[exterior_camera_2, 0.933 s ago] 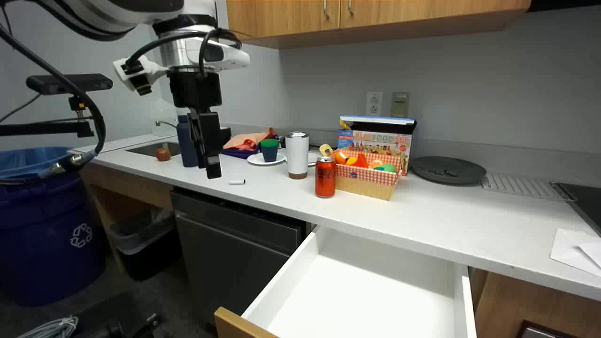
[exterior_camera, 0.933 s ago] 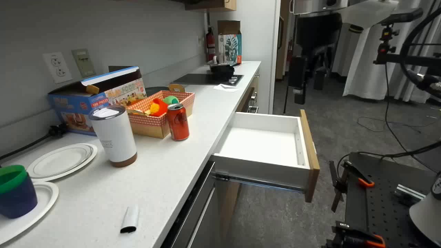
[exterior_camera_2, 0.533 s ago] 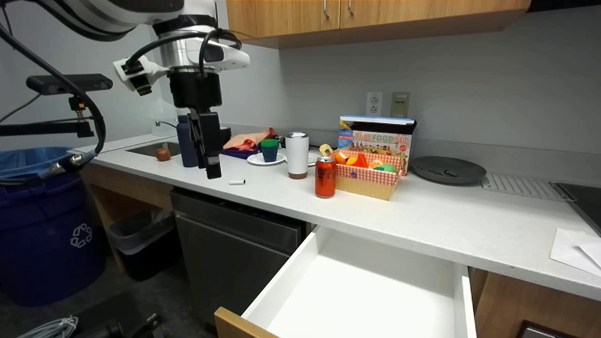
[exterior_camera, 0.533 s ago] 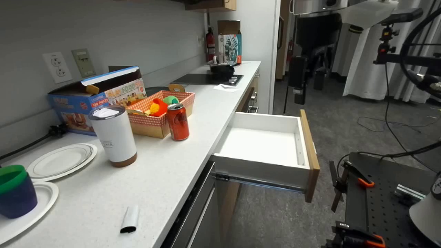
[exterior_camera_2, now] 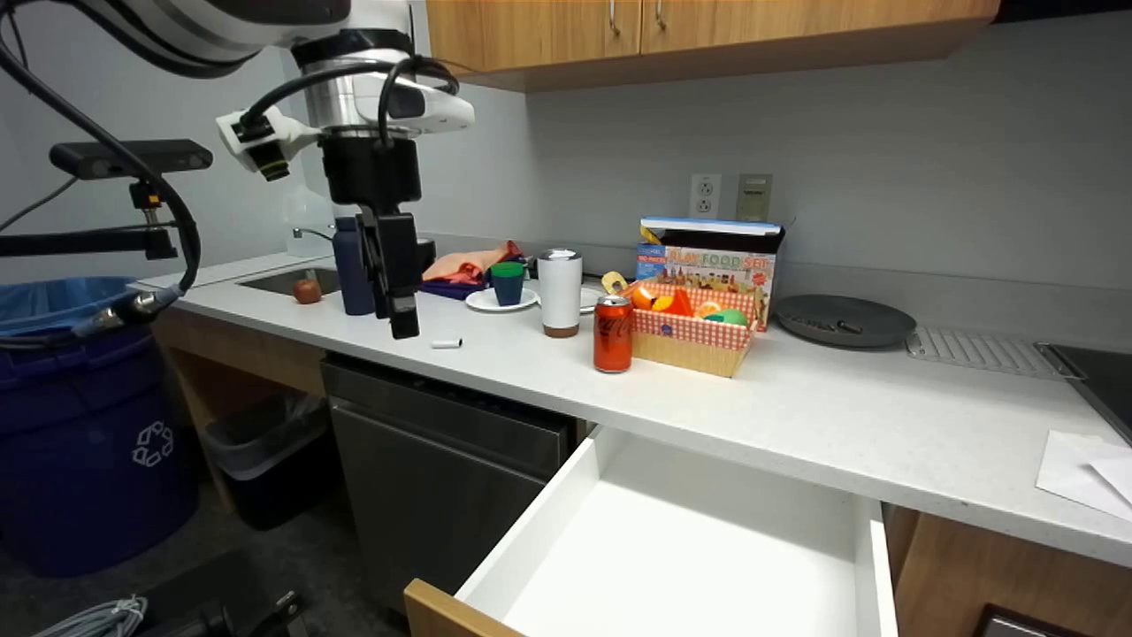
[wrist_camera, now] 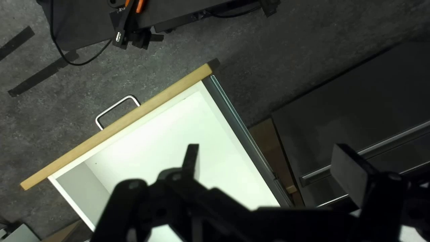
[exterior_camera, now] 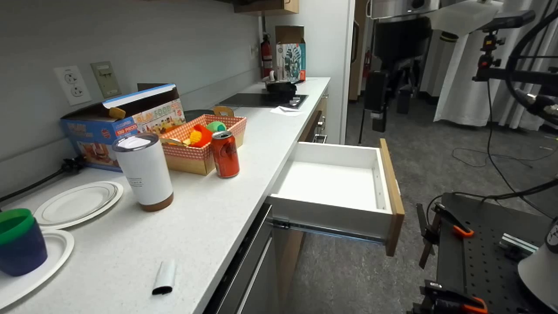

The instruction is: Close the drawer

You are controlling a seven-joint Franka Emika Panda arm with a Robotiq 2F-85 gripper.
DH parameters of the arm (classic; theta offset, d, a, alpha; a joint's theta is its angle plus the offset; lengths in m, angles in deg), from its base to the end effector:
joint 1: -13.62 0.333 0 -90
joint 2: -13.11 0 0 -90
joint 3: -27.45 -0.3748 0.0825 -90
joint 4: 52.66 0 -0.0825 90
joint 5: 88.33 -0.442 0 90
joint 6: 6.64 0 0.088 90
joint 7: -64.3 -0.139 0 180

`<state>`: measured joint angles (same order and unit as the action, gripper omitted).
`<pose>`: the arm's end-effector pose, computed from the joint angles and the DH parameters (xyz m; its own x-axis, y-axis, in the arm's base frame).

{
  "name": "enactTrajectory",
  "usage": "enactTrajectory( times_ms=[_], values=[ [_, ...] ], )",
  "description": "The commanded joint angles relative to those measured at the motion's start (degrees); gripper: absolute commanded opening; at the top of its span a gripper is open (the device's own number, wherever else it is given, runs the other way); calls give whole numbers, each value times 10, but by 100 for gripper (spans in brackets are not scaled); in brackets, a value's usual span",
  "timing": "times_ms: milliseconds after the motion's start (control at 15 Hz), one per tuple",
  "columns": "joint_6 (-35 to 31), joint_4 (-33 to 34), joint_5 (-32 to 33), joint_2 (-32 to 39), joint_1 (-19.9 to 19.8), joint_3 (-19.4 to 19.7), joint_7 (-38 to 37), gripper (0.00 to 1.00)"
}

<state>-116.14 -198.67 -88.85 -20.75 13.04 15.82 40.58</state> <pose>0.3757 0.0749 0.4525 0.9659 -0.2588 -0.0086 -0.2560 -0.9595 0.1174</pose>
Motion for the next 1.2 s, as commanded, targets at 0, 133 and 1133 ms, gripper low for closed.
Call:
enactTrajectory(
  times_ms=[0,133,1133],
  values=[
    [7,20,-4,18,-12,44,24,100],
    [21,23,-8,10,-20,77,44,100],
    [-141,-67,-12,77,-77,112,-48,100]
  ],
)
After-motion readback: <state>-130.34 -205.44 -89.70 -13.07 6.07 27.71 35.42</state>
